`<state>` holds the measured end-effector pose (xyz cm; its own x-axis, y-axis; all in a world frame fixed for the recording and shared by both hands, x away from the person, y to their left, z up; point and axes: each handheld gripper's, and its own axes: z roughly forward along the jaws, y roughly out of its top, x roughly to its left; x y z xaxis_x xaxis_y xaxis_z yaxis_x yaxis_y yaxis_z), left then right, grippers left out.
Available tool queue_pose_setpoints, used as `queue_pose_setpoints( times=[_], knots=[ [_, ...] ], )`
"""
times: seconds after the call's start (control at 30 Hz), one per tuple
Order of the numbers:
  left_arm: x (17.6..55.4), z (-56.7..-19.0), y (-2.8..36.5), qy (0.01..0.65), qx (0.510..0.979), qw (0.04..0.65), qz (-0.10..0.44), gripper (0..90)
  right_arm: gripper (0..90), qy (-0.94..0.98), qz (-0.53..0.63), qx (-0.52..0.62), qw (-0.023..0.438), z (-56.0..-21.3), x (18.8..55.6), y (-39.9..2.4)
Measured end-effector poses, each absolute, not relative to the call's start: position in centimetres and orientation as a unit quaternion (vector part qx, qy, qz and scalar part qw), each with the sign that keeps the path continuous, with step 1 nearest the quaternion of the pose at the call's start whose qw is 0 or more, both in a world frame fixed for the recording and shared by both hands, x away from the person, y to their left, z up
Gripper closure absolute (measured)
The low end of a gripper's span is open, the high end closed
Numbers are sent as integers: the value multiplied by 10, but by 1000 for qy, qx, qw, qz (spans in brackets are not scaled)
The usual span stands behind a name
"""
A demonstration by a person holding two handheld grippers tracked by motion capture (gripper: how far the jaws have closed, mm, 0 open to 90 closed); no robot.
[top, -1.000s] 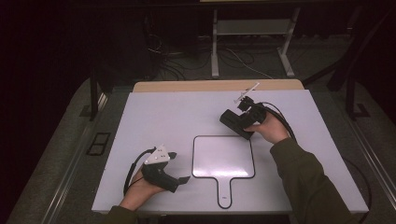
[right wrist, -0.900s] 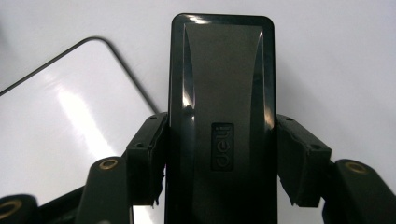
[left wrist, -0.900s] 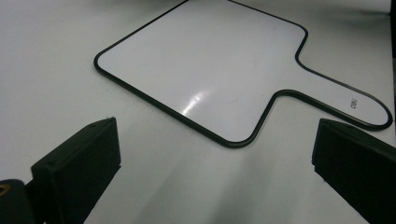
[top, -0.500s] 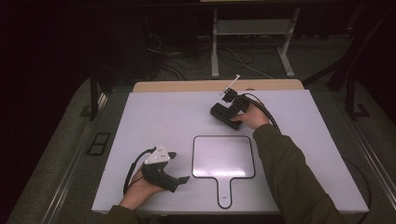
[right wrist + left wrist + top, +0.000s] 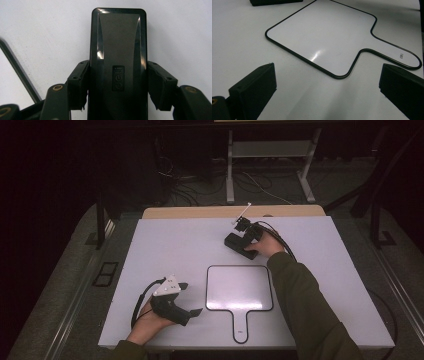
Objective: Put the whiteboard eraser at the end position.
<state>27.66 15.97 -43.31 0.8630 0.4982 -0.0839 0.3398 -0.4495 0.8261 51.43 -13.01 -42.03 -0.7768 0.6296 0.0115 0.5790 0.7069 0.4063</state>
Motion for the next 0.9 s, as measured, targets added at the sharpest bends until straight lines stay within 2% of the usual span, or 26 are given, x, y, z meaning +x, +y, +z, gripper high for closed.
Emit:
queue_pose_setpoints(
  times=[0.37, 0.63, 0.9],
  knots=[
    [278, -434, 161, 248, 846, 464, 85, 0, 268, 902, 245, 349, 65, -407, 508, -140],
    [277, -435, 161, 247, 847, 462, 90, 0, 199, 884, 292, 354, 84, -394, 490, -154],
    [278, -437, 161, 252, 845, 463, 91, 0, 180, 867, 333, 359, 96, -389, 470, -174]
  ],
)
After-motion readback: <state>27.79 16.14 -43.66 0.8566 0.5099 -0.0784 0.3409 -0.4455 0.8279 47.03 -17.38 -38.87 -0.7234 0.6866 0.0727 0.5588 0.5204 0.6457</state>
